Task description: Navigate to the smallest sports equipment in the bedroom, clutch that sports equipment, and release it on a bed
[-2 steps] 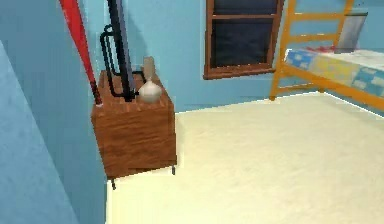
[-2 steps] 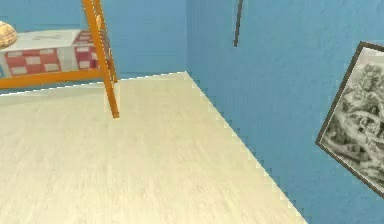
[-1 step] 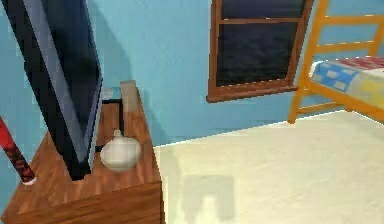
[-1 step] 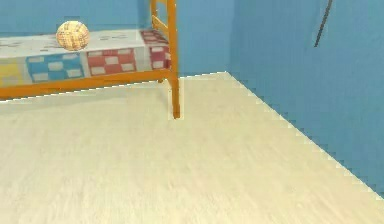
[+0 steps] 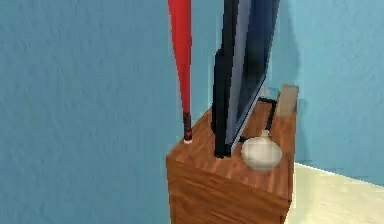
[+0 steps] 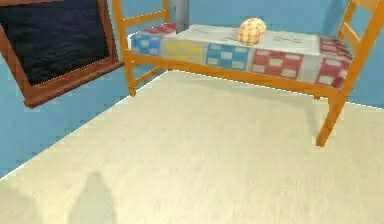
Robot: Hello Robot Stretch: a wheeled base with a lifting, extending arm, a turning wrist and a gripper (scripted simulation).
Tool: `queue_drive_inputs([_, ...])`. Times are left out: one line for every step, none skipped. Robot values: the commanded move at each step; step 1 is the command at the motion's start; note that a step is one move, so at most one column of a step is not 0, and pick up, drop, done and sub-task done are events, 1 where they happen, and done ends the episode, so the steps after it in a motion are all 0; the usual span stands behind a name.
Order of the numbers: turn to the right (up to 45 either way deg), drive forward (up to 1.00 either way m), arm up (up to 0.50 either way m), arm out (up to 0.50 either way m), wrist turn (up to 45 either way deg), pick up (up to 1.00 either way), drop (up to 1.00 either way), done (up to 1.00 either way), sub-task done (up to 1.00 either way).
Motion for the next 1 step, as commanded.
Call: queue_drive_inputs([-45.0, 0.0, 0.0, 0.0, 0.0, 0.0, 0.0, 0.0, 0.0])
